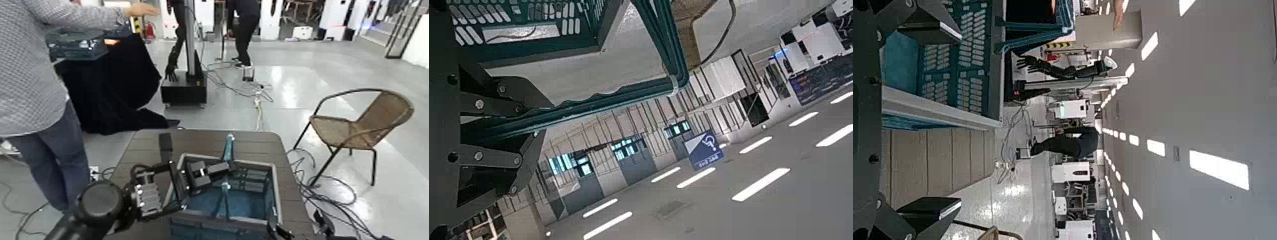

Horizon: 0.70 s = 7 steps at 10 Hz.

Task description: Grasp the handle of the crate.

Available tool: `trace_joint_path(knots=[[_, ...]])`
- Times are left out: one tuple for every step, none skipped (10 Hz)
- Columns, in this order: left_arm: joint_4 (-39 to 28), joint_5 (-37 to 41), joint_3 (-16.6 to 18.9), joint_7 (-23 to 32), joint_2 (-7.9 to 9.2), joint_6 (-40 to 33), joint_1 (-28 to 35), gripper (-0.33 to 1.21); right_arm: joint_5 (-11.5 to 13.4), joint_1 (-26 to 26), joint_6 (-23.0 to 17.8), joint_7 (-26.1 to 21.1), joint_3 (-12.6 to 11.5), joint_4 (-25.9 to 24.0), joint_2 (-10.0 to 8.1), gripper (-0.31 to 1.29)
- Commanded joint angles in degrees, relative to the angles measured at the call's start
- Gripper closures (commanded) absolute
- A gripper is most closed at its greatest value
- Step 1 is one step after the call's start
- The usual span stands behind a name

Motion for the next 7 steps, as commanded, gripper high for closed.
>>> trace_joint_path(knots=[[-4.77, 1.38, 3.55, 2.31, -0.42, 2.44, 4.72, 1.19, 0.00, 0.18, -0.11, -0.09, -0.13, 0.00, 0.10, 0.15], [-6.44, 3.22, 4.43, 3.81, -0.77, 3.40, 6.48, 1.19, 0.00, 0.18, -0.20, -0.18, -0.22, 0.00, 0.19, 0.15], [-7.14, 5.24, 4.78, 4.95, -1.03, 4.72, 7.88, 1.19, 0.00, 0.27, -0.20, -0.18, -0.22, 0.00, 0.19, 0.15], [-7.23, 6.83, 4.86, 5.04, -1.12, 5.51, 8.85, 1.19, 0.00, 0.18, -0.11, -0.18, -0.22, 0.00, 0.28, 0.15], [-7.93, 7.79, 5.66, 5.65, -1.12, 5.86, 9.82, 1.19, 0.00, 0.18, -0.02, -0.27, -0.22, 0.00, 0.28, 0.15], [-8.55, 9.11, 6.27, 6.18, -1.30, 5.95, 10.87, 1.19, 0.00, 0.18, 0.24, -0.27, -0.13, 0.00, 0.28, 0.15], [-8.90, 10.34, 6.71, 6.35, -1.74, 5.95, 11.66, 1.19, 0.09, 0.18, 0.42, -0.27, -0.04, 0.00, 0.28, 0.15]])
